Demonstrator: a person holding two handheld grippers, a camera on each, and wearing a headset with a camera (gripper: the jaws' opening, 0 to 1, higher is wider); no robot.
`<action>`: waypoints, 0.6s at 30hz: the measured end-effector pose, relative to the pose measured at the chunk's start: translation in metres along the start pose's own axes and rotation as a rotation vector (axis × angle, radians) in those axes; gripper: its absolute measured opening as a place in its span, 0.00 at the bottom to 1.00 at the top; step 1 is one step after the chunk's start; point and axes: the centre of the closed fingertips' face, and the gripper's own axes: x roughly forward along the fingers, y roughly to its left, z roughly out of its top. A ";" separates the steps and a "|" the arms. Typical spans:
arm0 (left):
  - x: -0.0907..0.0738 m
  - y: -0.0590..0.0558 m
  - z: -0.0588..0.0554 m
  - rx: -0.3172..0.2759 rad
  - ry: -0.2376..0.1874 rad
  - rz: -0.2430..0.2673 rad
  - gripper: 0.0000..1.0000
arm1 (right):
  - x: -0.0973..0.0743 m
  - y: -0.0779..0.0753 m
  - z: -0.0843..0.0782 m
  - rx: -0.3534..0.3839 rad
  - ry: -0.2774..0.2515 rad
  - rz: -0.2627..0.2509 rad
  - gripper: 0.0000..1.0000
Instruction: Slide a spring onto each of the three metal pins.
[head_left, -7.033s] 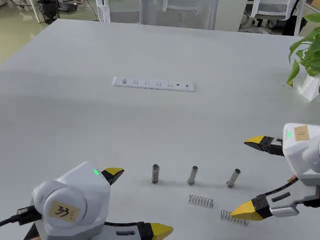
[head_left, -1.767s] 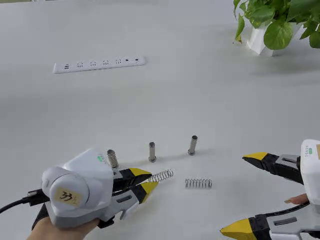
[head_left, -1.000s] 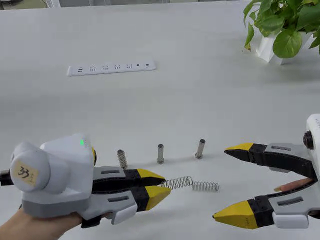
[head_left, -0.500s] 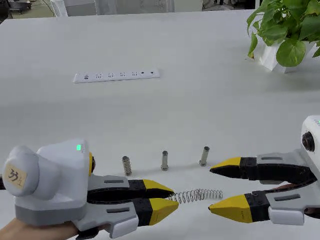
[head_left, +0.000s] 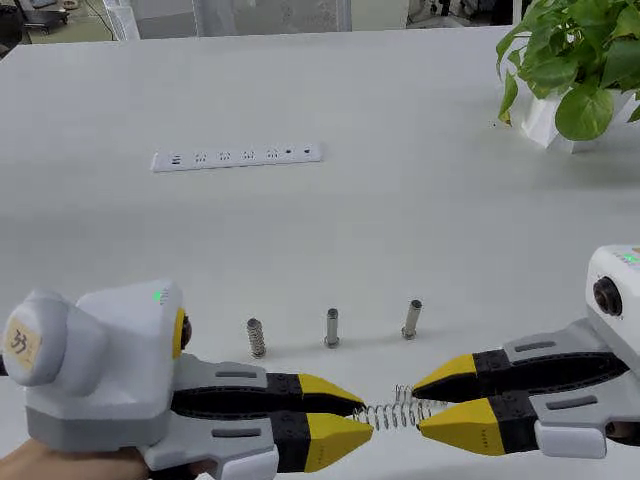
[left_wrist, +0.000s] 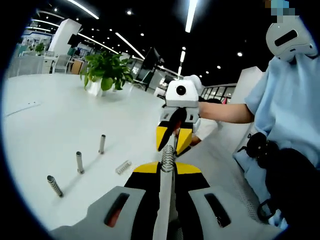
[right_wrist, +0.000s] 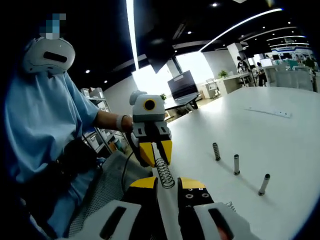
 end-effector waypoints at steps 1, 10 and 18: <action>0.001 -0.001 0.000 -0.001 -0.001 -0.003 0.06 | 0.001 0.001 0.000 0.004 0.003 0.006 0.10; 0.002 -0.002 -0.003 0.000 0.008 -0.009 0.06 | 0.002 0.003 -0.005 0.007 0.036 0.023 0.08; 0.006 0.000 -0.010 0.030 0.059 -0.010 0.06 | 0.001 0.002 -0.005 -0.049 0.148 0.025 0.07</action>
